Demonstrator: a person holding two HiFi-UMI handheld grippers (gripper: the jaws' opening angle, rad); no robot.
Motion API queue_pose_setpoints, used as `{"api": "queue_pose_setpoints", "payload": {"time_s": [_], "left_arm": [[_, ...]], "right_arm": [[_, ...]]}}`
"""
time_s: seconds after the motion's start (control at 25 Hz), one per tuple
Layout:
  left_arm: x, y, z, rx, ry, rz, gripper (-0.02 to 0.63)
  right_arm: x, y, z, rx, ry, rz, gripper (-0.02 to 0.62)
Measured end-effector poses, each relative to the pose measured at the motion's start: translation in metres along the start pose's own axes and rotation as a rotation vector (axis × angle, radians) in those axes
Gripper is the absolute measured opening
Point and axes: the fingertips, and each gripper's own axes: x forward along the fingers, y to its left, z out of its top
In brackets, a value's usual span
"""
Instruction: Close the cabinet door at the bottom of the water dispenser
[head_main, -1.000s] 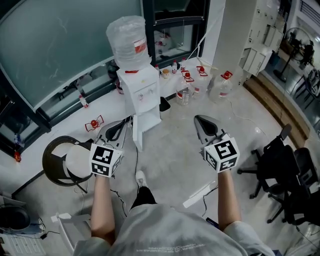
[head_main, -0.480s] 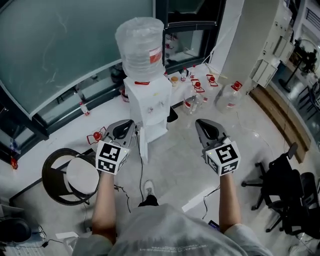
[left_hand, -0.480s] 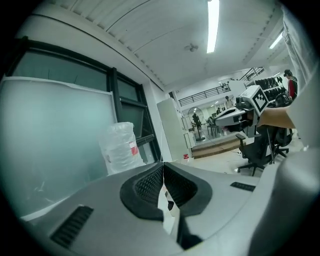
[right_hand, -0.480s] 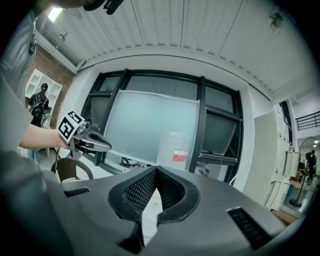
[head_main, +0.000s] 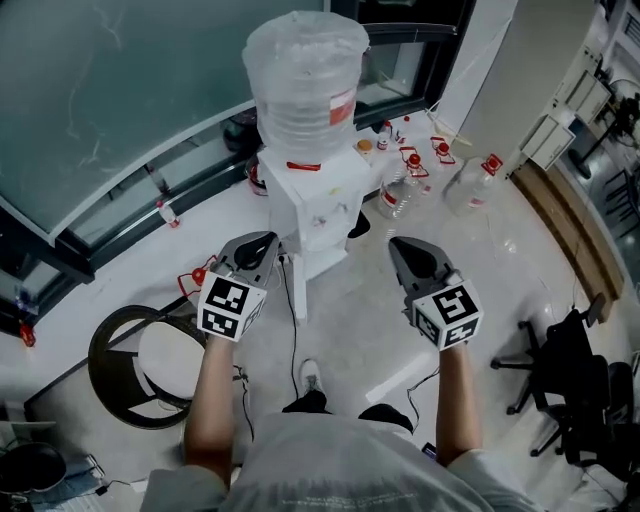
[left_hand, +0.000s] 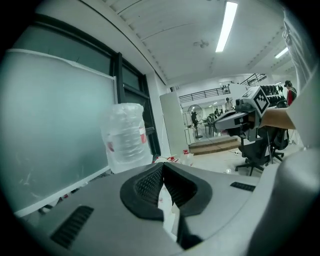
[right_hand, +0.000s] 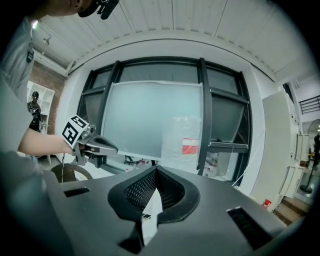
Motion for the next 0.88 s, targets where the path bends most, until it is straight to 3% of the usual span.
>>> {"api": "queue_pose_setpoints", "payload": {"time_s": [0.28,0.56,0.76,0.8,0.88], "left_arm": [[0.030,0.004,-0.050,-0.122,0.064,-0.030,0.018],[0.062,-0.013,-0.114,-0.292,0.128,0.031,0.019],[0.092,-0.055,-0.162,-0.313,0.207,0.017,0.024],[0.099,-0.063,-0.173,-0.316,0.223,0.018,0.034],[0.114,-0.075,-0.194,-0.325,0.253,0.021,0.113]], "right_arm": [[0.035,-0.013,-0.040,-0.012,0.088,-0.009,0.028],[0.055,-0.054,-0.114,0.024,0.170,0.045,0.028],[0.061,-0.087,-0.175,0.055,0.199,0.109,0.039],[0.061,-0.092,-0.188,0.071,0.204,0.130,0.053],[0.065,-0.100,-0.213,0.093,0.214,0.163,0.105]]}}
